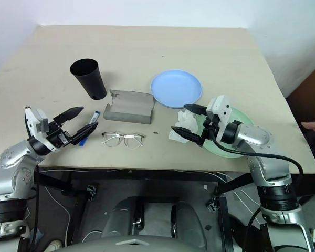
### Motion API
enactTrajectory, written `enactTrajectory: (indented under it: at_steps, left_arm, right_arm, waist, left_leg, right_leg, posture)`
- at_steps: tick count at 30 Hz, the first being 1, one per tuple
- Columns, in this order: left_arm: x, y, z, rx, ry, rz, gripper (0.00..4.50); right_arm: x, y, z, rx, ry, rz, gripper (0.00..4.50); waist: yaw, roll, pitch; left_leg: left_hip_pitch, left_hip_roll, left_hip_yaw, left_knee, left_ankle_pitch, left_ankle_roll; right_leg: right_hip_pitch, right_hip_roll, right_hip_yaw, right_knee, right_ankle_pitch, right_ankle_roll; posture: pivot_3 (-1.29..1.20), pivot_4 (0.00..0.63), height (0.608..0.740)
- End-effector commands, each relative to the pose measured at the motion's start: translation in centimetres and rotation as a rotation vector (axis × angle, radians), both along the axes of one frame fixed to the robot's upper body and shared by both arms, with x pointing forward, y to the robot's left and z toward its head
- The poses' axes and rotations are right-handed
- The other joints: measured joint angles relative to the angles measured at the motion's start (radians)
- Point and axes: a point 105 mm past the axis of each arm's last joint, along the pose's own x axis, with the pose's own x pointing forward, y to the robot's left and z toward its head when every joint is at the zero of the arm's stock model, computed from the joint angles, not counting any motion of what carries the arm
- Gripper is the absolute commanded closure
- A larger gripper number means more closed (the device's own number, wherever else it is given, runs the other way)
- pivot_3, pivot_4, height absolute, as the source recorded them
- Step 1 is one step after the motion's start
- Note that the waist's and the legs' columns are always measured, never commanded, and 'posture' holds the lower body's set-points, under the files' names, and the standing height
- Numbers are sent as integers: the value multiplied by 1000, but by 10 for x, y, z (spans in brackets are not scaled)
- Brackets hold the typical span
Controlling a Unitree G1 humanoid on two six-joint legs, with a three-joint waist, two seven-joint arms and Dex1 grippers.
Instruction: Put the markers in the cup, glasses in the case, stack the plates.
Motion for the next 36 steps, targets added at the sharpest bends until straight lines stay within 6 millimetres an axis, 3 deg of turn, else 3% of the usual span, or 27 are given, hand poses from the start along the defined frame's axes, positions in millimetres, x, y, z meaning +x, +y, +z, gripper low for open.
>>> enactTrajectory:
  at_steps: [1, 28, 36]
  left_arm:
    - [1, -3, 6, 18, -42, -14, 24]
    - [22, -25, 2, 12, -60, -110, 24]
    - [28, -38, 4, 24, -76, -127, 24]
  right_arm:
    - [-1, -6, 13, -10, -57, -13, 0]
    - [-2, -30, 12, -81, -24, -148, 0]
    - [-14, -39, -3, -194, 103, -129, 0]
  waist:
    - [0, 0, 0]
    - [1, 0, 0]
    - [2, 0, 0]
  left_leg:
    - [0, 0, 0, 0, 0, 0]
    - [1, 0, 1, 0, 0, 0]
    - [0, 0, 1, 0, 1, 1]
  right_leg:
    - [0, 0, 0, 0, 0, 0]
    - [1, 1, 0, 0, 0, 0]
    - [0, 0, 0, 0, 0, 1]
  posture:
    - [0, 150, 681]
    - [0, 150, 681]
    - [0, 150, 681]
